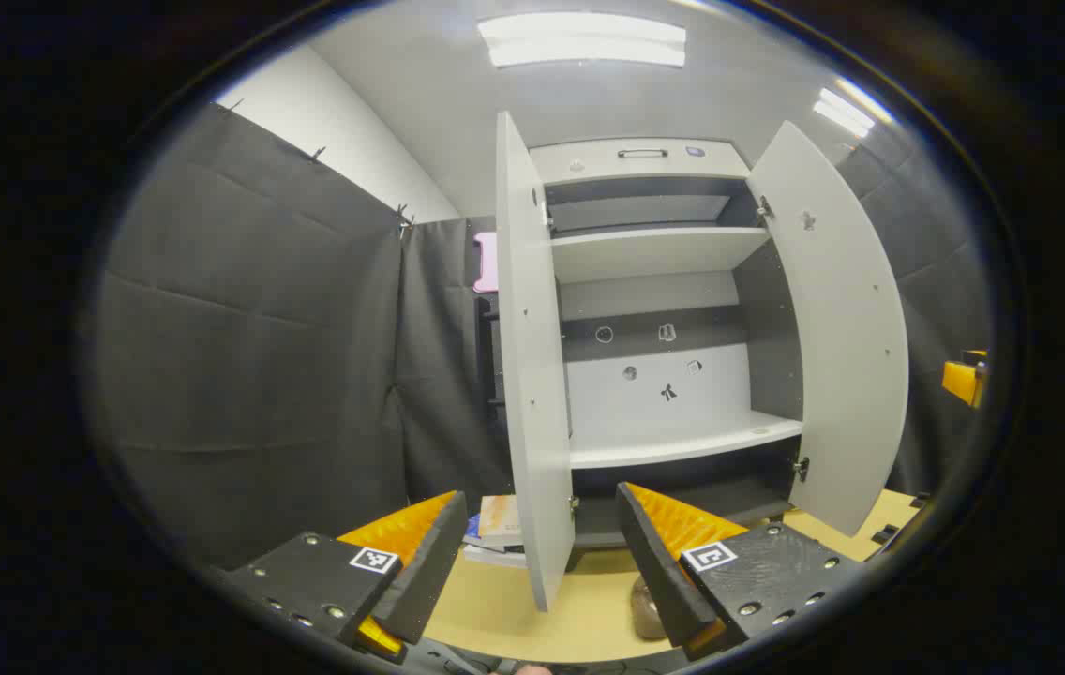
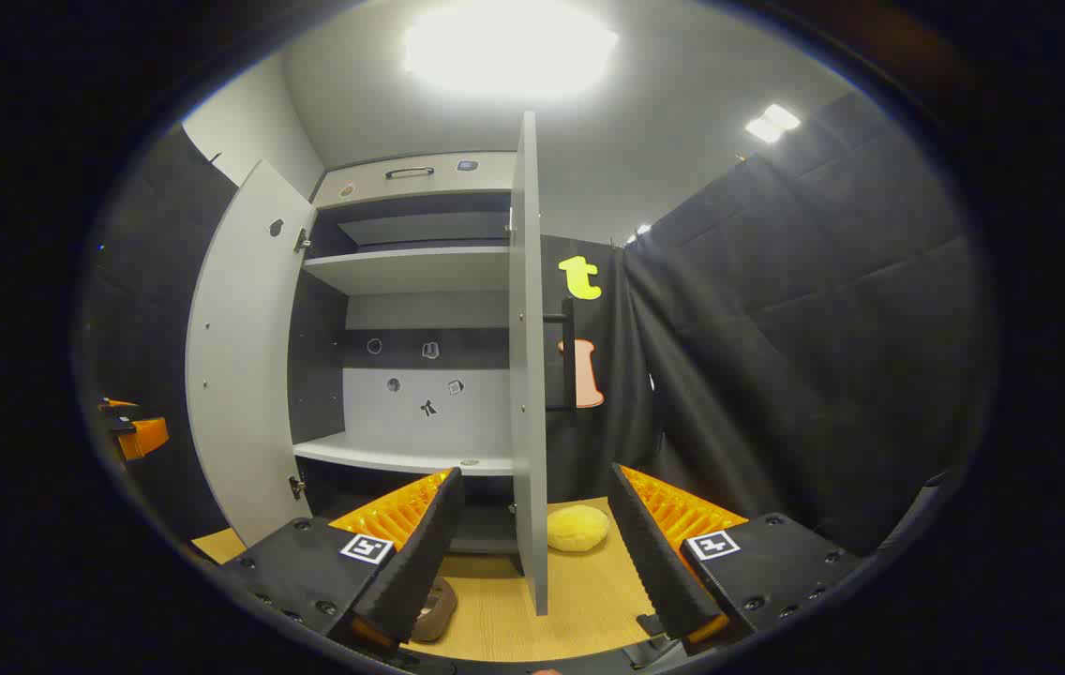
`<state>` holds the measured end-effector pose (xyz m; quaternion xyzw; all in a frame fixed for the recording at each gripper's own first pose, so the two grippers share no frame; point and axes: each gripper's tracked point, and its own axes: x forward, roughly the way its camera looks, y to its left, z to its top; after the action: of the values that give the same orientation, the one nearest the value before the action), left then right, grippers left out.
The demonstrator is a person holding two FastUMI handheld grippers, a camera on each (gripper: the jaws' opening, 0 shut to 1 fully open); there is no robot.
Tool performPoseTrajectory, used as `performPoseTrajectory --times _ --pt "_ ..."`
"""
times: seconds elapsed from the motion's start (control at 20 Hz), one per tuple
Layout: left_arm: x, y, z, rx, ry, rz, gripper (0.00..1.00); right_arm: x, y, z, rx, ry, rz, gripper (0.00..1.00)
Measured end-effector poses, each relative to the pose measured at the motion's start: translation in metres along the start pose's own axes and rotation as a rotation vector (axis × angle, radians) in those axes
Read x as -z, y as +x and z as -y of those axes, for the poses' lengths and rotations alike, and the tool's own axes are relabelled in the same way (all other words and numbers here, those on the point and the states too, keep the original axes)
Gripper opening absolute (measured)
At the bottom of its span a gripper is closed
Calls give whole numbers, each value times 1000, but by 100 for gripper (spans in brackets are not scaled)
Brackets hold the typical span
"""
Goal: Grab one shoe with the right hand and put it into the shoe cabinet, grab the other shoe with the left hand and put it into the shoe cabinet; then close the right door with the right hand and the left door with the left hand.
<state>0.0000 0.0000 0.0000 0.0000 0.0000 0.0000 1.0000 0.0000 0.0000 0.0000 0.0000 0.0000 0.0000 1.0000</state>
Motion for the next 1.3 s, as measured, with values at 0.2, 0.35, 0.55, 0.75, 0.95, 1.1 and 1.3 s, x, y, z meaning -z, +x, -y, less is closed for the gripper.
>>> performPoseTrajectory --times 0.2,0.35,0.55,0.75,0.95,1.1,1.3 --pt "-1 2 2 -5 14 6 100 0 2 1 0 -13 8 98" --pt "-3 3 4 -9 12 12 100 -1 7 1 -10 -17 9 98" --pt "-4 1 6 -19 17 19 100 0 10 6 -22 -11 8 98" --pt "-5 -1 8 -39 18 17 100 2 14 16 -33 -5 3 98" --pt "-9 -5 19 -65 41 22 100 10 18 17 -75 -2 -1 98" --pt "-6 -13 26 -99 51 13 100 18 24 7 -136 -7 -7 98" --pt "-4 -23 25 -151 59 8 100 35 33 -19 -227 16 -39 98"
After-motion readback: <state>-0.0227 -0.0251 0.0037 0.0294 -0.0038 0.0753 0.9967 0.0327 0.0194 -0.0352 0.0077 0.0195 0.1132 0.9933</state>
